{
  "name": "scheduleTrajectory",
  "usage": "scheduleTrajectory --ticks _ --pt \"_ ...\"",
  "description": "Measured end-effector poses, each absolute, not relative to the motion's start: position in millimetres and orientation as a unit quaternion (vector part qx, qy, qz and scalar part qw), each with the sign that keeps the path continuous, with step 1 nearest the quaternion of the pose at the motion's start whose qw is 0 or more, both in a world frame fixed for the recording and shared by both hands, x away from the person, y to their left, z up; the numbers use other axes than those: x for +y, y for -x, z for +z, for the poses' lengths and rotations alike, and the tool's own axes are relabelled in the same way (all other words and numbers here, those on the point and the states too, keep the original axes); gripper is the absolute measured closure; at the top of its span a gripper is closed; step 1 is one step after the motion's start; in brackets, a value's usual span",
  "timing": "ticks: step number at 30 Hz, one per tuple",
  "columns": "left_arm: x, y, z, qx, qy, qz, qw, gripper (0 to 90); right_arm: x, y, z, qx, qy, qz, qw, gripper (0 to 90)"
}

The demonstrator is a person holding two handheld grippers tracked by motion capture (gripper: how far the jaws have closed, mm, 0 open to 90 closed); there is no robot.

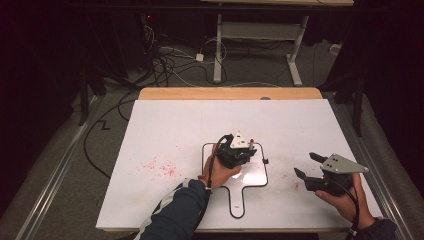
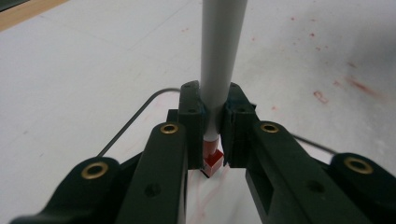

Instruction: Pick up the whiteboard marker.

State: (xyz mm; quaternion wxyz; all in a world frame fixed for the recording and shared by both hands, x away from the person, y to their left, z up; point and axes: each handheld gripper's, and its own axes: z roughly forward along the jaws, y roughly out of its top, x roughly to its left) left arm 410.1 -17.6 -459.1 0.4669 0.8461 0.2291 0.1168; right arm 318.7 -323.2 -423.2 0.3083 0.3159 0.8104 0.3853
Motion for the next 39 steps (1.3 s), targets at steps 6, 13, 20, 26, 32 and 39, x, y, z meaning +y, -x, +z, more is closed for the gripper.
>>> scheduleTrajectory --ticks 6,13,20,26,32,39 --pt "5.8 -412.9 -463.5 0.251 -0.832 0.102 0.484 78.7 -320.3 -319.8 -423.2 0.812 -0.313 0.385 0.308 28.5" --pt "-23.0 -417.9 -462.0 0.237 -0.836 0.106 0.483 78.7 -318.2 -321.6 -423.9 0.814 -0.31 0.383 0.306 28.5" --pt "-45.1 -417.3 -460.6 0.223 -0.841 0.101 0.482 78.7 -319.6 -322.4 -426.4 0.817 -0.31 0.383 0.301 28.5" --pt "-41.1 -412.3 -458.8 0.215 -0.849 0.102 0.472 78.7 -322.9 -319.6 -423.8 0.812 -0.313 0.384 0.307 28.5" --pt "-19.9 -404.7 -458.4 0.217 -0.851 0.105 0.466 78.7 -323.0 -318.7 -423.1 0.812 -0.313 0.382 0.31 28.5" --pt "13.5 -402.7 -459.7 0.226 -0.849 0.117 0.462 78.7 -321.3 -319.0 -422.9 0.812 -0.313 0.383 0.309 28.5"
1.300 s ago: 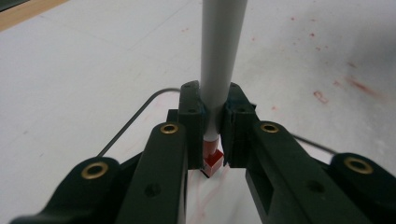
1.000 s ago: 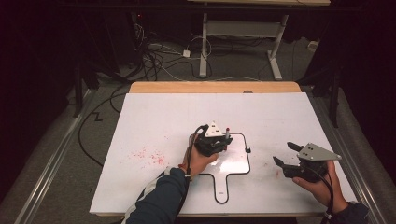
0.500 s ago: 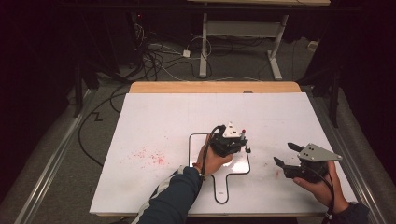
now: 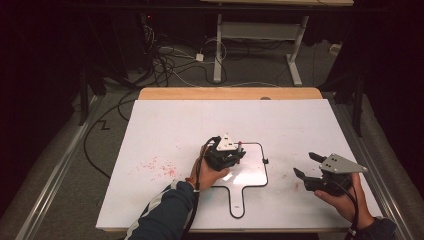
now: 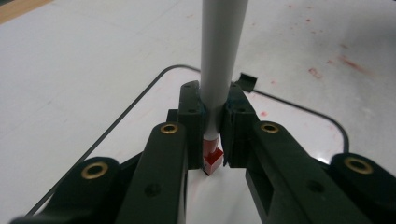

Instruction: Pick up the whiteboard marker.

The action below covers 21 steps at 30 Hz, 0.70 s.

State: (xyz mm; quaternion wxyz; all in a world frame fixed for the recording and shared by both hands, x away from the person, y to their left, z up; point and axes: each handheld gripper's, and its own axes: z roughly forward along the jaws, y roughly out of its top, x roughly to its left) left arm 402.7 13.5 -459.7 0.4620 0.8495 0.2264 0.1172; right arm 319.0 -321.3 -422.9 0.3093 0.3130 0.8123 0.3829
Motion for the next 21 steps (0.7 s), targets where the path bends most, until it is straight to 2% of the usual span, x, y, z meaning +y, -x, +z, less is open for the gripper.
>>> scheduleTrajectory --ticks 5,8,21 --pt "37.7 -404.4 -461.6 0.244 -0.843 0.125 0.463 78.7 -320.5 -319.4 -422.8 0.813 -0.311 0.383 0.31 28.5" --pt "39.6 -406.4 -463.0 0.252 -0.837 0.121 0.47 78.7 -320.3 -319.7 -422.8 0.812 -0.312 0.383 0.31 28.5" --pt "-7.8 -403.5 -462.3 0.225 -0.843 0.125 0.473 78.7 -317.9 -320.4 -424.4 0.818 -0.305 0.38 0.307 28.5"
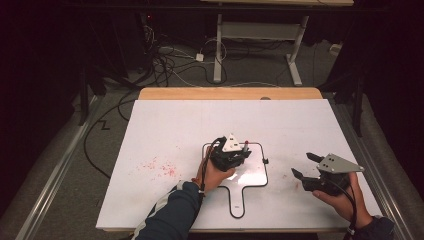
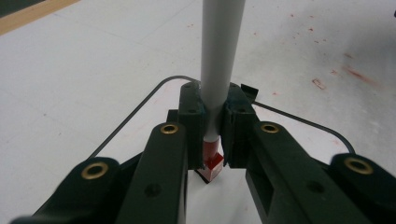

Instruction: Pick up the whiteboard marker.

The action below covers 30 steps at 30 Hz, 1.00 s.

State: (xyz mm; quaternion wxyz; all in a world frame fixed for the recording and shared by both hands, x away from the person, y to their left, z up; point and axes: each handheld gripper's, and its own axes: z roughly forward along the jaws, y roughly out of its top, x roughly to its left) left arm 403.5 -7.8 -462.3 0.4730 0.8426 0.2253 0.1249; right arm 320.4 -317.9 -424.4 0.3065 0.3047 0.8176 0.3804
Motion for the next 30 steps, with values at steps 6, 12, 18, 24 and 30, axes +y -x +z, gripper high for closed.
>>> scheduleTrajectory --ticks 6,12,18,24,30 --pt "9.1 -406.1 -461.4 0.241 -0.842 0.128 0.465 78.7 -320.9 -319.3 -423.3 0.814 -0.309 0.382 0.31 28.5" --pt "36.0 -406.2 -462.4 0.263 -0.836 0.129 0.464 78.7 -320.4 -318.2 -422.3 0.814 -0.308 0.381 0.312 28.5" --pt "57.1 -400.1 -462.1 0.275 -0.835 0.131 0.458 78.7 -319.9 -318.4 -422.2 0.815 -0.307 0.381 0.312 28.5" --pt "65.3 -392.6 -463.7 0.279 -0.831 0.128 0.464 78.7 -318.7 -319.0 -422.0 0.815 -0.305 0.382 0.311 28.5" --pt "44.9 -392.6 -464.5 0.259 -0.834 0.124 0.471 78.7 -316.0 -320.4 -423.0 0.818 -0.303 0.38 0.309 28.6"
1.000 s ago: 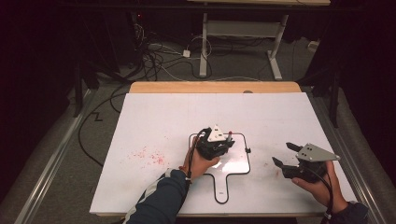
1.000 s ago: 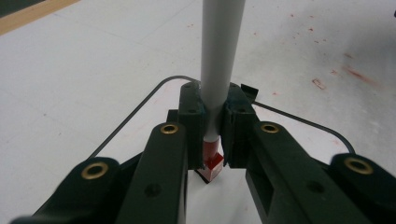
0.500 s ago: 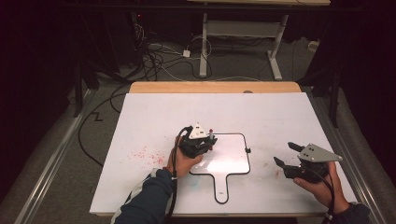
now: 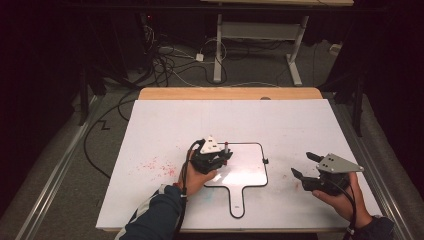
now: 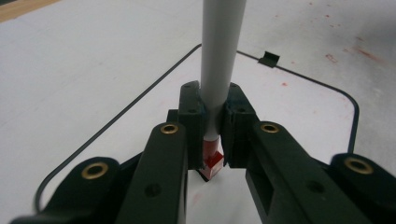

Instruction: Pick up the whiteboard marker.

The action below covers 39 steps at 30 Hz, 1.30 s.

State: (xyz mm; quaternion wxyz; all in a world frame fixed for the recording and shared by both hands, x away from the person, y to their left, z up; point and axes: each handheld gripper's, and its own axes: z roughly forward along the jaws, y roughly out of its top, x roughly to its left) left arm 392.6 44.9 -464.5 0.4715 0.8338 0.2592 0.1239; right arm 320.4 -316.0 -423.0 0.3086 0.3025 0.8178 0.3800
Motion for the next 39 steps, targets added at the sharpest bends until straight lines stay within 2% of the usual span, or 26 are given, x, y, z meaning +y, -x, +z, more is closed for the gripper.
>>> scheduleTrajectory --ticks 7,12,25,39 --pt "8.8 -394.8 -464.8 0.235 -0.836 0.11 0.483 78.7 -315.8 -320.6 -423.5 0.819 -0.301 0.381 0.307 28.6" --pt "-0.2 -397.1 -464.8 0.229 -0.837 0.108 0.485 78.7 -318.4 -320.2 -424.0 0.817 -0.305 0.38 0.307 28.5" --pt "35.8 -399.2 -462.2 0.256 -0.839 0.12 0.465 78.7 -318.4 -320.8 -422.3 0.815 -0.307 0.382 0.31 28.5" --pt "64.7 -388.3 -463.0 0.258 -0.84 0.124 0.461 78.6 -315.6 -325.7 -424.7 0.819 -0.305 0.375 0.309 28.6"
